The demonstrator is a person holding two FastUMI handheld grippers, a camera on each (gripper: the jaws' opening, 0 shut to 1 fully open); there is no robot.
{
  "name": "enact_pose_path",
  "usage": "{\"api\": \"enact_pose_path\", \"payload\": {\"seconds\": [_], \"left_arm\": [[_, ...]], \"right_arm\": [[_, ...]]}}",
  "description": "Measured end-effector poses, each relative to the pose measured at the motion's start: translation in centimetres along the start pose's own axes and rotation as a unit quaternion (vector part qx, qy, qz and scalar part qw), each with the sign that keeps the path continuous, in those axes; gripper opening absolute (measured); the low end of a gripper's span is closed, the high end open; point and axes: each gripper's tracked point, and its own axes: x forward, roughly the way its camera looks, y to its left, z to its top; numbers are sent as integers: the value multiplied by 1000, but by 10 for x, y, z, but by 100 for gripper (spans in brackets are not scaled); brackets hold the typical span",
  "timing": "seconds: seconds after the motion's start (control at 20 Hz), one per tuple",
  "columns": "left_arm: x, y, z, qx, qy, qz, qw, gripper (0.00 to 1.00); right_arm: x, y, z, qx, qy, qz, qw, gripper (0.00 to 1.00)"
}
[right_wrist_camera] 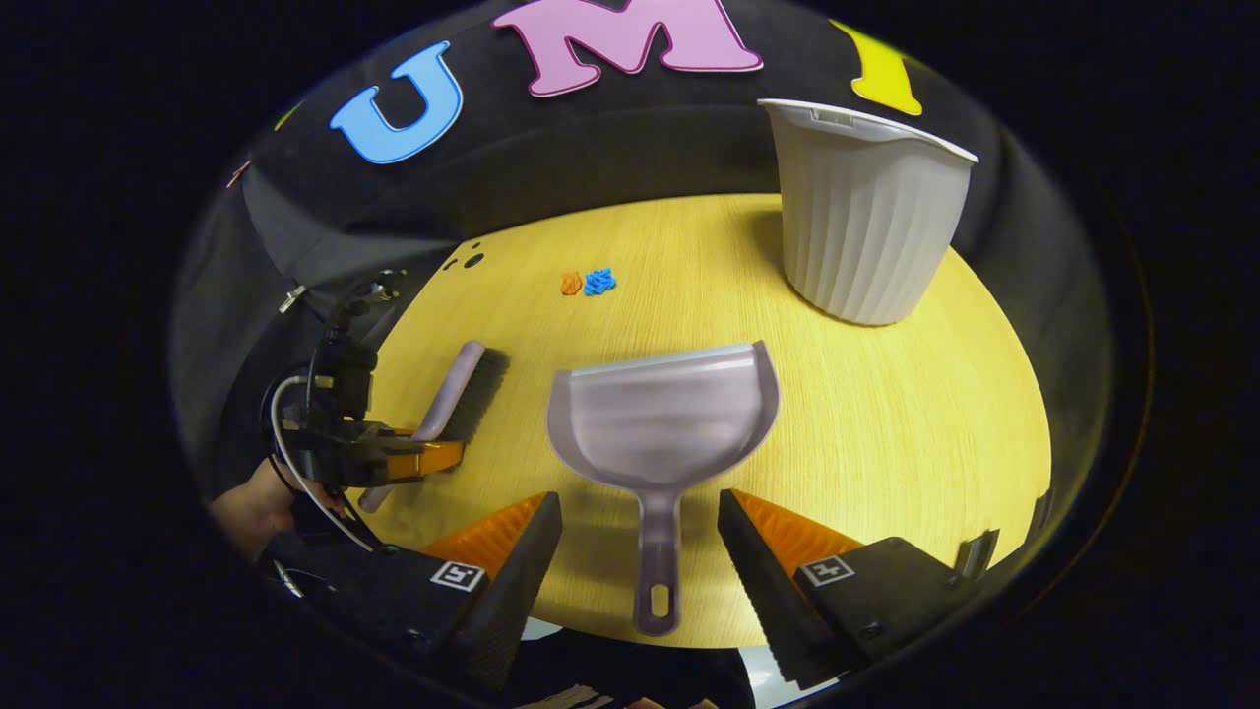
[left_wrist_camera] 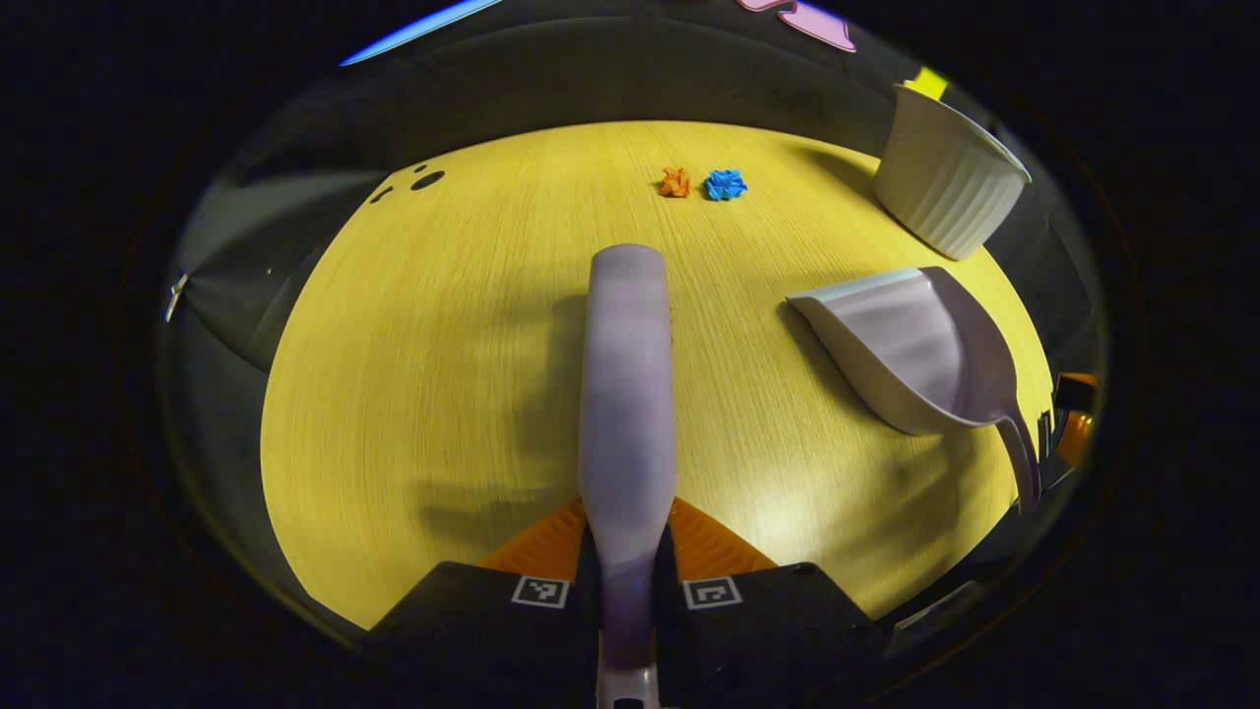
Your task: Pick up the small broom and dustpan from the desktop, sweep the trash into the dustpan with the broom, and then empty the trash into the garbage bin.
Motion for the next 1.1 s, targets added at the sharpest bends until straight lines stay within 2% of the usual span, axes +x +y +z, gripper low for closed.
{"api": "enact_pose_path", "payload": {"seconds": [0.05, 0.1, 0.15, 0.3, 0.4, 0.45, 0.5, 0.65, 0.7, 0.75, 0.85, 0.9, 1.0, 1.05, 1.1], "left_arm": [[0, 2, 0, -3, -3, 2, 1000, 28], [-3, 4, 0, -5, -7, 4, 1000, 29], [-6, 6, 3, -6, -16, 8, 1000, 26], [-24, 16, 13, -11, -47, 14, 999, 26], [-44, 33, 20, 11, -65, 55, 996, 26], [-56, 33, 24, 14, -75, 61, 995, 29], [-63, 30, 26, 10, -81, 60, 995, 25], [-76, 24, 30, -11, -88, 48, 995, 26], [-78, 23, 33, -13, -90, 48, 995, 25], [-78, 22, 34, -13, -89, 50, 995, 25], [-76, 21, 36, -14, -84, 54, 995, 26], [-76, 20, 38, -16, -81, 54, 995, 29], [-73, 19, 41, -24, -77, 55, 995, 25], [-72, 19, 42, -27, -75, 57, 995, 29], [-70, 19, 43, -31, -73, 57, 995, 26]], "right_arm": [[3, -1, -4, 5, 6, -1, 1000, 100], [6, -1, -6, 8, 13, -4, 1000, 99], [10, -3, -9, 11, 20, -8, 1000, 99], [23, -6, -20, 30, 45, -14, 998, 99], [34, -15, -31, 29, 65, -33, 997, 99], [40, -20, -36, 22, 76, -44, 996, 99], [46, -21, -38, 18, 82, -46, 995, 100], [60, -26, -42, 5, 94, -55, 994, 98], [65, -26, -43, 3, 98, -56, 994, 89], [72, -27, -44, 1, 101, -57, 993, 99], [84, -31, -44, -11, 106, -62, 992, 98], [85, -29, -48, -10, 115, -59, 992, 98], [92, -26, -40, -8, 111, -52, 992, 95], [92, -25, -41, -9, 110, -50, 993, 84], [94, -24, -41, -11, 113, -44, 993, 80]]}}
